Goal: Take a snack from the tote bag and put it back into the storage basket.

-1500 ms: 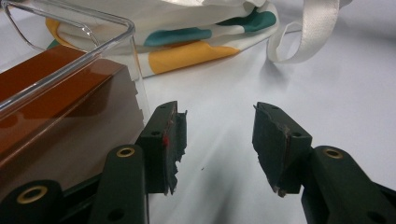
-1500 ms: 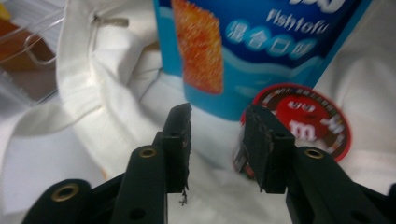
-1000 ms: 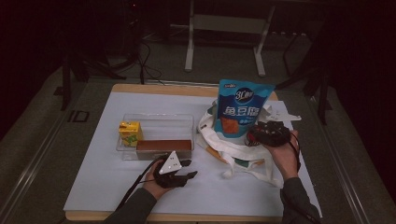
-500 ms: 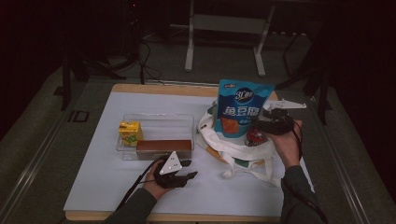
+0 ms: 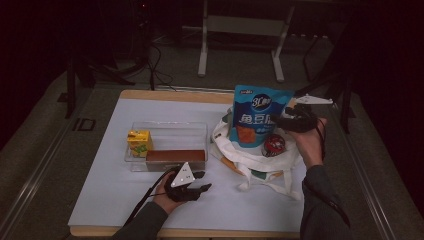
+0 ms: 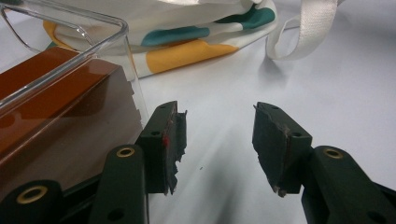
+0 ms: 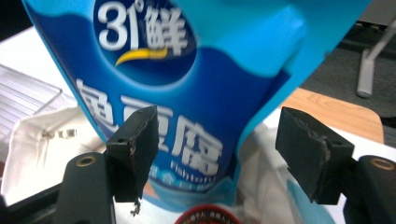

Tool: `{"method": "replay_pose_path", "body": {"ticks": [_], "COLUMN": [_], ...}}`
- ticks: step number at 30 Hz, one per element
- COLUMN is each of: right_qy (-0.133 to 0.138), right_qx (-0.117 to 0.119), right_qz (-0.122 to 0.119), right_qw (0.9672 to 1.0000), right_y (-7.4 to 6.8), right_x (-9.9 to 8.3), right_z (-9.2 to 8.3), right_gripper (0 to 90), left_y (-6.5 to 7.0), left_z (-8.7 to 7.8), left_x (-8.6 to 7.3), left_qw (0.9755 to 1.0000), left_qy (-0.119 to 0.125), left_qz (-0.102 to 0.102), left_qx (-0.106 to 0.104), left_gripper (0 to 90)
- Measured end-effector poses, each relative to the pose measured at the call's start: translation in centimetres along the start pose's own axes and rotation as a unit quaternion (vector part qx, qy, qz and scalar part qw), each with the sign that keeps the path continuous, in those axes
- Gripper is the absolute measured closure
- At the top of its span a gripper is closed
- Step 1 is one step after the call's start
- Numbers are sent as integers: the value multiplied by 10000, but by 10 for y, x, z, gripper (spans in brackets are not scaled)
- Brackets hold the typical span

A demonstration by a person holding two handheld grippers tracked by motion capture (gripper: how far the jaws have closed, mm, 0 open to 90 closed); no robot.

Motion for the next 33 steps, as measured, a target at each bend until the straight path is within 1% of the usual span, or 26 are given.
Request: {"method": "replay_pose_path", "body": {"ticks": [1,2,4,6,8,10,13,14,15,19,20,22,25,26,27,28,29,30,31,33], "right_qy": [0,-2,-12,-5,56,97,117,83,48,14,89,154,305,305,308,296,296,278,252,314], "right_qx": [0,33,113,124,218,276,267,326,320,423,656,797,1001,1001,1213,1262,1262,1255,1231,1321], "right_qz": [0,39,113,127,167,144,127,169,131,59,141,148,166,166,66,-4,-4,-65,-71,-24], "right_qw": [10000,10000,9999,9998,9996,9995,9995,9993,9994,9991,9977,9966,9944,9944,9921,9916,9916,9917,9920,9907], "right_y": [0,3,5,6,6,4,2,3,3,2,0,-4,-8,-8,-13,-16,-16,-18,-21,-25], "right_x": [0,5,9,11,15,17,18,17,16,14,15,17,19,19,19,19,19,20,20,20], "right_z": [0,4,7,9,12,14,16,19,20,26,29,30,26,26,24,24,24,25,26,26], "right_gripper": [300,302,308,309,332,334,332,341,342,342,353,372,438,438,491,494,494,493,519,560], "left_y": [0,0,1,1,2,1,2,2,2,1,1,1,2,2,2,2,2,2,2,2], "left_z": [0,0,-1,0,-1,-1,-1,-1,-1,-1,-1,-1,-1,-1,0,0,0,0,0,0], "left_x": [0,0,0,0,0,0,0,0,0,0,0,0,0,0,0,0,0,0,0,0], "left_qw": [10000,10000,10000,10000,10000,10000,10000,10000,10000,10000,10000,10000,9999,9999,9999,9999,9999,9999,9999,9999], "left_qy": [0,3,18,20,27,29,33,34,31,31,30,29,30,30,27,23,23,23,22,7], "left_qz": [19,35,67,76,84,84,88,89,90,85,85,84,96,96,103,110,110,121,119,115], "left_qx": [0,5,17,18,14,15,19,19,17,10,12,8,15,15,17,21,21,28,29,24], "left_gripper": [509,509,509,509,509,509,509,508,508,508,508,507,507,507,507,507,507,507,507,507]}}
Point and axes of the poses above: each handheld gripper's, and its own axes: z roughly forward along the jaws, x roughly out of its top, y roughly to its right, the point moved 4 cm from there along z, roughly forward along the jaws, and after that the axes turned 15 degrees about -x, right-handed, at the moved point
